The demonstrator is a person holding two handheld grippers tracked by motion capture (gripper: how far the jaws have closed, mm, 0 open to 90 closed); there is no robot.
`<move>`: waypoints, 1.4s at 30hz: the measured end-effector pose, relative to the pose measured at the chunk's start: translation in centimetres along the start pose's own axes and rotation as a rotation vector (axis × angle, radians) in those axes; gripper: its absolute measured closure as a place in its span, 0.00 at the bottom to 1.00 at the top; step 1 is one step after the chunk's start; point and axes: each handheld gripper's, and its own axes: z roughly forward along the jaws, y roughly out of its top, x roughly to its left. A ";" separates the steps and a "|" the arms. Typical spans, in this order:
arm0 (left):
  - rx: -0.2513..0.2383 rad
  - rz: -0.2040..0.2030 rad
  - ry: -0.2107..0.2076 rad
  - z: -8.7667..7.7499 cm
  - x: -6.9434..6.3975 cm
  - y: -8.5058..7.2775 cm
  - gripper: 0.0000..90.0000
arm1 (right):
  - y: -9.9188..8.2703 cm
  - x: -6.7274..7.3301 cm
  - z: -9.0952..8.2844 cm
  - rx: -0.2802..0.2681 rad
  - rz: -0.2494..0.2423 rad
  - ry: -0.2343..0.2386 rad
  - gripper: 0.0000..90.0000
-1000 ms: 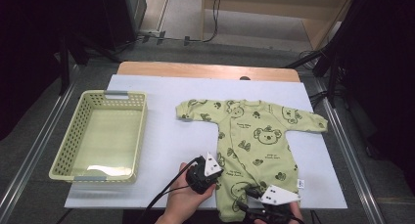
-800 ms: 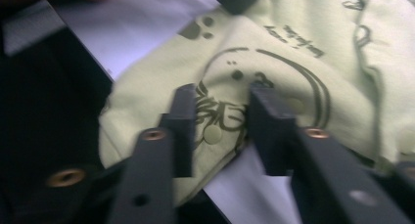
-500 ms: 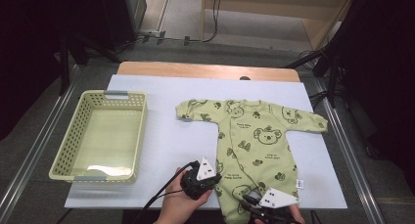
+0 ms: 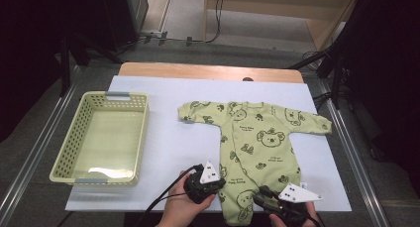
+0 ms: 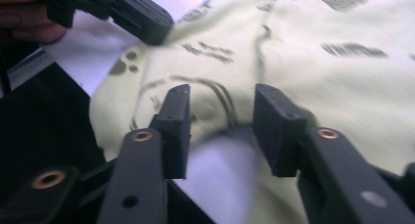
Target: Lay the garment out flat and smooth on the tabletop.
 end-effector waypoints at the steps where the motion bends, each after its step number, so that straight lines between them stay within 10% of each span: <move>1: -0.002 0.003 0.003 0.0 -0.1 0.0 0.98 | 0.2 0.4 0.4 -0.003 -0.009 -0.006 0.58; 7: 0.000 0.007 0.002 0.0 -0.1 0.0 0.98 | 0.5 1.5 2.0 0.036 -0.093 -0.105 0.70; 15: -0.001 0.005 -0.023 -0.1 -0.2 -0.2 0.98 | 0.3 0.5 1.1 0.073 -0.044 -0.056 0.84; 24: -0.016 -0.006 -0.025 -0.1 -0.1 -0.4 0.96 | 0.4 -1.8 -2.1 -0.087 0.000 0.006 0.51; 35: -0.022 -0.019 -0.035 -0.1 0.0 -0.5 0.93 | 2.4 -6.0 -4.1 -0.157 0.035 -0.079 0.27; 42: -0.033 -0.012 -0.063 -0.2 0.0 -0.5 0.61 | 3.9 -8.3 -5.4 -0.190 0.048 -0.112 0.18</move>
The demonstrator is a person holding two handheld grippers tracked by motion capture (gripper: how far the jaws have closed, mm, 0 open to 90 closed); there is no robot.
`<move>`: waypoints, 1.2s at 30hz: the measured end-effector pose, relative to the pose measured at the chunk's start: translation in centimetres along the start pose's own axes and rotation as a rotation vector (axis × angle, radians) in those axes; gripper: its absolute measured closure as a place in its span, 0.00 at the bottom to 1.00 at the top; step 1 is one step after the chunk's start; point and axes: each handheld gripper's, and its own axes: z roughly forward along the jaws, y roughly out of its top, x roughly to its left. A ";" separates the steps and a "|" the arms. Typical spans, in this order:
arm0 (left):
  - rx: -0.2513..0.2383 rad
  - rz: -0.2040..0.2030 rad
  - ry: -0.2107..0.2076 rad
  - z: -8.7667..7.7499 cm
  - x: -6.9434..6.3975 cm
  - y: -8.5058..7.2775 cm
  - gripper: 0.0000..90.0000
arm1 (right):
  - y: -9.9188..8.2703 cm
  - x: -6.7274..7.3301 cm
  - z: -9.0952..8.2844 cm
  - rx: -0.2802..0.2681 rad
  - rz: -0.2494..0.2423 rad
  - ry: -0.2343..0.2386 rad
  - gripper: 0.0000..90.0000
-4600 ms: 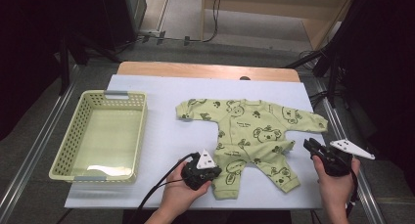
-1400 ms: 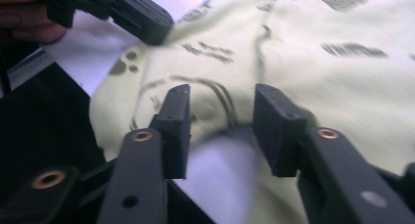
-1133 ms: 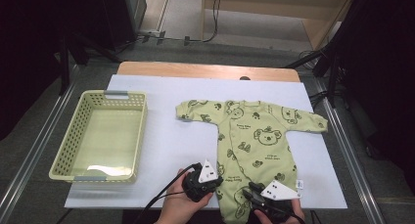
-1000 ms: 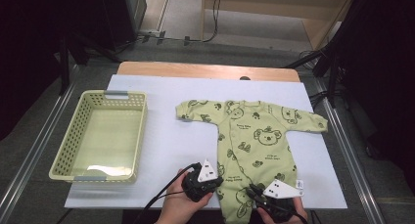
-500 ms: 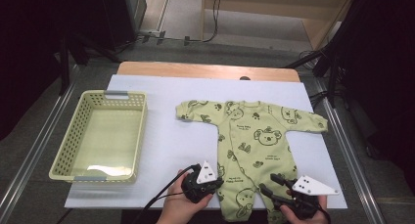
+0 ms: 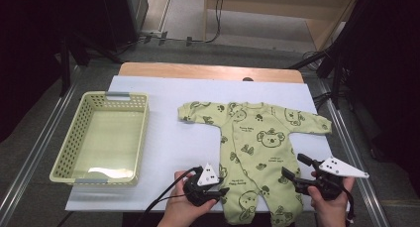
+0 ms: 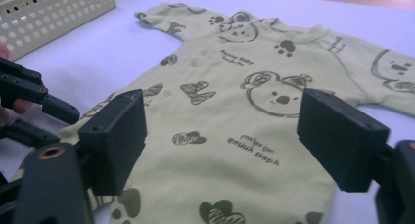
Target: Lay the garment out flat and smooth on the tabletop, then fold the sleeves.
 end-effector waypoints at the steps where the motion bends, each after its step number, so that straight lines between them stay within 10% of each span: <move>1: -0.003 -0.006 0.003 0.0 0.0 0.0 0.55 | 0.2 -0.2 -0.2 -0.005 0.003 -0.004 0.16; 14: -0.090 -0.044 -0.047 -0.9 0.7 -0.2 0.00 | 1.4 -2.6 -1.6 -0.062 0.029 -0.127 0.00; 36: -0.159 -0.034 0.032 -3.3 2.3 2.4 0.00 | -2.2 -5.4 -3.8 -0.126 0.066 -0.189 0.00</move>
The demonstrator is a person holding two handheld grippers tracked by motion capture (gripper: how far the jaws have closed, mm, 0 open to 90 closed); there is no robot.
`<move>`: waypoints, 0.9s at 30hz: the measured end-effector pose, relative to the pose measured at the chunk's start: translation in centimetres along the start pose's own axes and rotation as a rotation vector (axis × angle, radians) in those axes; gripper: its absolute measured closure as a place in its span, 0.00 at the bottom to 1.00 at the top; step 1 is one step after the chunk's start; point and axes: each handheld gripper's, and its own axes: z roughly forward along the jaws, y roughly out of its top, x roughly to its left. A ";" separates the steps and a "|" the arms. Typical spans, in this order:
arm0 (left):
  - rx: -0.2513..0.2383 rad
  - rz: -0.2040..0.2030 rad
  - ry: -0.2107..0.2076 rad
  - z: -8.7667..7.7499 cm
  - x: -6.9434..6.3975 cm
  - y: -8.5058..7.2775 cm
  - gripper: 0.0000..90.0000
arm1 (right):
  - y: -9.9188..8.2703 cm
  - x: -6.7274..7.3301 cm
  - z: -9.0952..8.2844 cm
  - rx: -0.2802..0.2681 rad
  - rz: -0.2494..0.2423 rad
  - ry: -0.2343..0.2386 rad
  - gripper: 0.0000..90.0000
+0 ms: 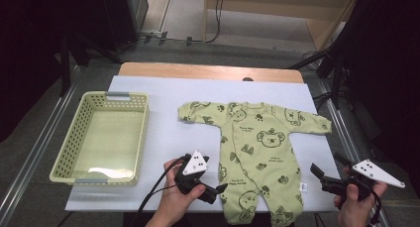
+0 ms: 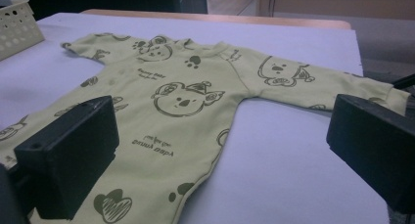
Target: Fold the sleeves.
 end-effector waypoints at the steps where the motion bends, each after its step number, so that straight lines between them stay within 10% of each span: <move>1: -0.007 -0.001 0.005 -0.1 0.2 0.5 0.00 | 0.0 0.0 -0.1 -0.002 0.000 -0.006 0.00; 27: 0.038 -0.064 0.137 4.5 9.3 7.1 0.07 | -0.5 0.4 -0.3 0.017 -0.020 0.022 0.00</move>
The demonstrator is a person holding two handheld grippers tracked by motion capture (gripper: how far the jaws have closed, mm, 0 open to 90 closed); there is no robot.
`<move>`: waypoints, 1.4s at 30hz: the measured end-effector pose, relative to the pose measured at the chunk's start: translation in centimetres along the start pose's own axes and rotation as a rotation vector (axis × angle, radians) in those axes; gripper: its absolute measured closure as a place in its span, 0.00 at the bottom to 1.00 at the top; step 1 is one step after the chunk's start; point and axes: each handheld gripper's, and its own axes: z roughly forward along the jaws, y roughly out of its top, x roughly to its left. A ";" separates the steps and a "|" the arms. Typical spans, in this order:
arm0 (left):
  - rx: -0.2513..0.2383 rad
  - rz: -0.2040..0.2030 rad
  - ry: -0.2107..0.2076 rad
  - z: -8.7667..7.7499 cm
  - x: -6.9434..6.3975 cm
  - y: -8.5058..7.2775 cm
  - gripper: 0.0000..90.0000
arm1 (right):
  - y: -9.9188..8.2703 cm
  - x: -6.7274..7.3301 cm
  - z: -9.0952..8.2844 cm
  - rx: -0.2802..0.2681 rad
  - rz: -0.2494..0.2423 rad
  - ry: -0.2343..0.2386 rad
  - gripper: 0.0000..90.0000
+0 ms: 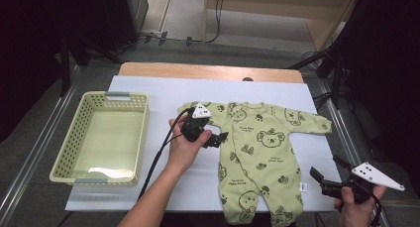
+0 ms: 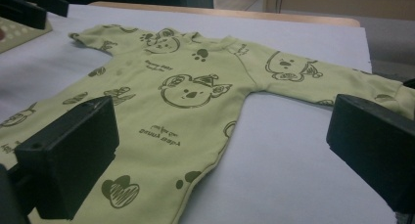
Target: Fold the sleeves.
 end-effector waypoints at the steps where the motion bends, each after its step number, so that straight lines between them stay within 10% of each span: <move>1: -0.001 0.000 0.006 0.2 0.4 0.1 0.07 | 0.0 0.0 0.0 -0.005 -0.006 0.004 0.00; 35: 0.139 -0.171 0.310 4.8 10.2 -0.4 0.45 | -0.6 0.5 1.4 0.039 -0.020 0.072 0.00; 42: 0.166 -0.124 0.360 5.2 9.9 -0.6 0.60 | -0.6 0.6 1.7 0.054 -0.026 0.077 0.00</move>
